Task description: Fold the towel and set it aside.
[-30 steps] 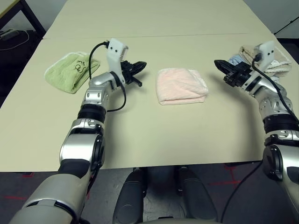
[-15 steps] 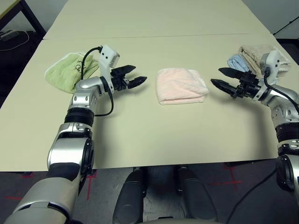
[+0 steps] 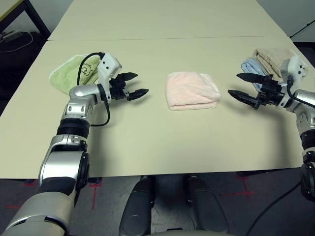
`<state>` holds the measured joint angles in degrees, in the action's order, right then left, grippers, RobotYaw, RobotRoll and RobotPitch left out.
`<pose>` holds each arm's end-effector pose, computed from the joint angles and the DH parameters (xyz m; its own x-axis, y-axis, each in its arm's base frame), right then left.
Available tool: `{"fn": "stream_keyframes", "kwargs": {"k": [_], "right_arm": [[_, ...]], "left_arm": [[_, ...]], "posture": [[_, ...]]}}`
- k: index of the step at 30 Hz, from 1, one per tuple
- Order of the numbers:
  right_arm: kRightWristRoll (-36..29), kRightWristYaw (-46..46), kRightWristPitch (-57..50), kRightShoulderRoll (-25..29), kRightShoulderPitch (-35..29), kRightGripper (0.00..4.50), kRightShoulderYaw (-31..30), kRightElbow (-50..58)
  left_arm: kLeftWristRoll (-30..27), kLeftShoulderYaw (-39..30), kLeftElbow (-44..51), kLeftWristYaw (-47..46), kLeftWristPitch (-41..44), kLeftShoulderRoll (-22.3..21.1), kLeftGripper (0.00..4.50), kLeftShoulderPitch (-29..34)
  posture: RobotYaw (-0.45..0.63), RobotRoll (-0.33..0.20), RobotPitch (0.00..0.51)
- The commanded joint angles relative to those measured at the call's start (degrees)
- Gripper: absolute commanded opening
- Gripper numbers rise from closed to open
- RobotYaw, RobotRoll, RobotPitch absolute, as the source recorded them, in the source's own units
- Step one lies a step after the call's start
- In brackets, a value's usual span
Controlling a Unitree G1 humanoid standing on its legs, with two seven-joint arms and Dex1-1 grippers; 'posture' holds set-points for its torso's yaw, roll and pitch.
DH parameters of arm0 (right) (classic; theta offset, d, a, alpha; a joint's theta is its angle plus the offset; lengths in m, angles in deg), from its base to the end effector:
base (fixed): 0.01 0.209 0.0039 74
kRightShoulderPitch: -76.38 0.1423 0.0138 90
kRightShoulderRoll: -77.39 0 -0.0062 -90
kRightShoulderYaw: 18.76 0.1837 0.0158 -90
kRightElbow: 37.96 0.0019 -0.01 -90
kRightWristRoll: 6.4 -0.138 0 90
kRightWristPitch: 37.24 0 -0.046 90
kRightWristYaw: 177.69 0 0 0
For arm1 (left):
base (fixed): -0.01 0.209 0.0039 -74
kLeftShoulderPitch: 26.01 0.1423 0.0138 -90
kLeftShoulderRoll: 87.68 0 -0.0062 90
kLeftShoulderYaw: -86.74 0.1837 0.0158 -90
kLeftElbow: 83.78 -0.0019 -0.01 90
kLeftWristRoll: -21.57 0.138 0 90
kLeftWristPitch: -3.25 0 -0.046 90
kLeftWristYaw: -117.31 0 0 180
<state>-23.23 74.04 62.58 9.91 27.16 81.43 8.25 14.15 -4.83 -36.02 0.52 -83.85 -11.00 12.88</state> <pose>0.3009 -0.3183 0.1705 0.6410 0.7666 -0.0379 -0.7356 0.5994 -0.3157 0.3424 0.2422 0.1864 0.5979 -0.7843 -0.1657 0.7930 0.5485 0.2652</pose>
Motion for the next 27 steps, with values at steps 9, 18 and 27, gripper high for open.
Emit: {"fn": "stream_keyframes", "kwargs": {"k": [9, 18, 27], "right_arm": [[-2.25, -1.6, -1.69, 1.05, -6.91, 4.48, 1.66, 7.7], [-0.22, -1.84, -0.31, 0.17, -3.68, 4.48, -0.43, 4.09], [-0.06, -5.26, -0.99, -3.94, 1.07, 4.48, -1.02, -1.27]], "left_arm": [[-2.01, 0.7, 6.9, 0.87, 7.03, -0.84, 4.5, 2.46], [-2.67, -0.1, 11.97, -4.18, 8.99, 1.44, 4.5, 5.28], [-3.14, 3.15, 13.57, -6.49, 17.7, 3.87, 4.5, 5.21]], "posture": [[0.0, 0.0, 0.181], [0.02, 0.0, 0.19], [0.04, 0.0, 0.201]]}}
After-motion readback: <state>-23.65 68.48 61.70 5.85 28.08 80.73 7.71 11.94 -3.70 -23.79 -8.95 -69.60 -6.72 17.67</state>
